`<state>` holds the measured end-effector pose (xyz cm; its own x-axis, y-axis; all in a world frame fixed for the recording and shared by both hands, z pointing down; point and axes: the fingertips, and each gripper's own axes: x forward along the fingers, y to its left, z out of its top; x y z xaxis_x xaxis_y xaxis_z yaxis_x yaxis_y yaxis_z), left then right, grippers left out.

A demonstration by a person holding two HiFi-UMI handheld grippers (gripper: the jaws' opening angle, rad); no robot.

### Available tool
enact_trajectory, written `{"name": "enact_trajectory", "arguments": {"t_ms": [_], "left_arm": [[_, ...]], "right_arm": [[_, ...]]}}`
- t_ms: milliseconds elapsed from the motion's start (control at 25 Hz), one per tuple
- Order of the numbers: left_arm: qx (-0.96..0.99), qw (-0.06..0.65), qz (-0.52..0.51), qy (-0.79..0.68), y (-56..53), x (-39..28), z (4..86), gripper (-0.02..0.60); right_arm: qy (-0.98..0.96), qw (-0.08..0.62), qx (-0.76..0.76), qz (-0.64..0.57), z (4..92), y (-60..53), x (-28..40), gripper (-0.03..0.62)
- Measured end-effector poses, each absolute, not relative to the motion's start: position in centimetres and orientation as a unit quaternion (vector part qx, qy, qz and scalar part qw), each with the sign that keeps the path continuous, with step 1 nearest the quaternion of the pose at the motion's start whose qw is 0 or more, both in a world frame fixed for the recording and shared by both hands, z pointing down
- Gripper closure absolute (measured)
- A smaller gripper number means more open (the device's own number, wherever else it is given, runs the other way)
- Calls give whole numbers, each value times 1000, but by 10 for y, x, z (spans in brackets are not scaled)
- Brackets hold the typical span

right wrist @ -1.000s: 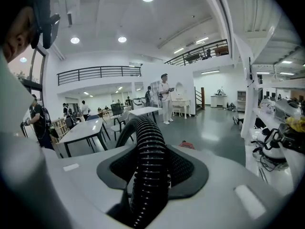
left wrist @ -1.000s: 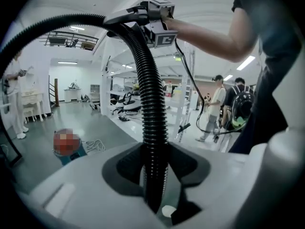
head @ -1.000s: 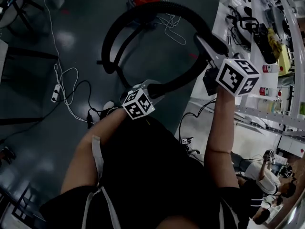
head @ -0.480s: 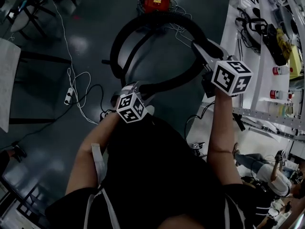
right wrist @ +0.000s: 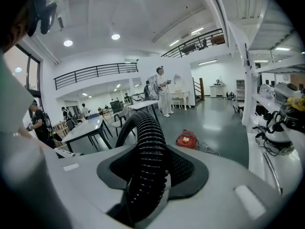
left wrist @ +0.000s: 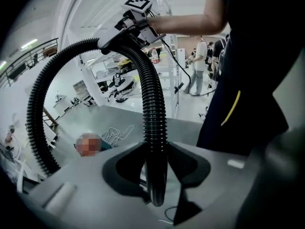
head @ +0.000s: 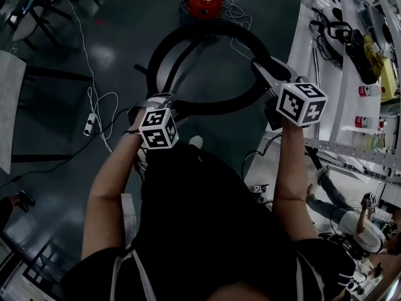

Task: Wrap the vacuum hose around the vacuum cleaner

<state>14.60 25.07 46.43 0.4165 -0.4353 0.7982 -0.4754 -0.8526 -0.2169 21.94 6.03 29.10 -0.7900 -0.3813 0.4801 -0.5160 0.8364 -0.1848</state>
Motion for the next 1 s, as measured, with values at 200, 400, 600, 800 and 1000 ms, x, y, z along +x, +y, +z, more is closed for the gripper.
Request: {"name": "enact_trajectory", "arguments": {"t_ms": [200, 400, 600, 800, 1000], "left_arm": [[812, -20, 523, -258, 249, 133, 455, 433], [794, -32, 536, -285, 254, 127, 448, 447], [793, -19, 533, -296, 255, 127, 445, 468], [800, 15, 517, -305, 260, 127, 456, 485], [799, 38, 440, -408, 242, 114, 444, 578]], "right_arm": [[-919, 228, 267, 181, 311, 53, 233, 418], [-899, 231, 298, 220, 331, 46, 246, 418], [-892, 238, 306, 234, 346, 42, 247, 418], [-898, 190, 299, 261, 330, 45, 231, 419], [-917, 210, 271, 205, 309, 61, 205, 419]]}}
